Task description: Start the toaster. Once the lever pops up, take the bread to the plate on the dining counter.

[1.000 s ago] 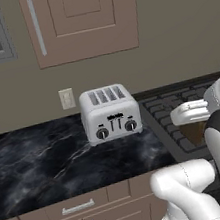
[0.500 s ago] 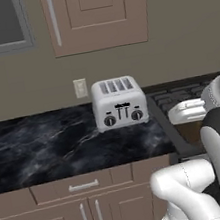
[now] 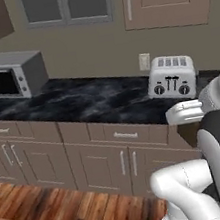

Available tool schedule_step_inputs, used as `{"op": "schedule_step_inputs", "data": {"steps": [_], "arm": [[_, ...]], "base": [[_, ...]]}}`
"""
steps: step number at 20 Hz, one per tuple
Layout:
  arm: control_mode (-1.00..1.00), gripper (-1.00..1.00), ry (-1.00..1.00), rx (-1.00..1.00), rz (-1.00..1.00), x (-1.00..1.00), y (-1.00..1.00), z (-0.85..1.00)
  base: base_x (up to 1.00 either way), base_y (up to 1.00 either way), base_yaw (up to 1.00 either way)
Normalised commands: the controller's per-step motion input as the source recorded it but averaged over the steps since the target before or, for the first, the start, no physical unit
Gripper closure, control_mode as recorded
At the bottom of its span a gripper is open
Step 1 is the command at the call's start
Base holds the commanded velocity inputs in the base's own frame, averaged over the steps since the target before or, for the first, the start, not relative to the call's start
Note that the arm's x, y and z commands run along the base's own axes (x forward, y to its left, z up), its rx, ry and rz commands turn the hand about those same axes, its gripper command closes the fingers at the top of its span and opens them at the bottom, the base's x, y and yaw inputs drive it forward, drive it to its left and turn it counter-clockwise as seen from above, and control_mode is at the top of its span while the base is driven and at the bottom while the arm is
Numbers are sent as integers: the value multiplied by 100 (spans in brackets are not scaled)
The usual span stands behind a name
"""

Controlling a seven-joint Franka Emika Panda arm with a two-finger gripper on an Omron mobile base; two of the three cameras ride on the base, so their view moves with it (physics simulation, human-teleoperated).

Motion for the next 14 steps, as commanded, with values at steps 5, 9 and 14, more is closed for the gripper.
{"op": "schedule_step_inputs", "data": {"steps": [5,9,14], "arm": [[100,100,0,0,0,0,0,0],[100,100,0,0,0,0,0,0],[100,100,0,0,0,0,0,0]], "base": [[-40,6,81],[-8,0,89],[-1,0,100]]}}
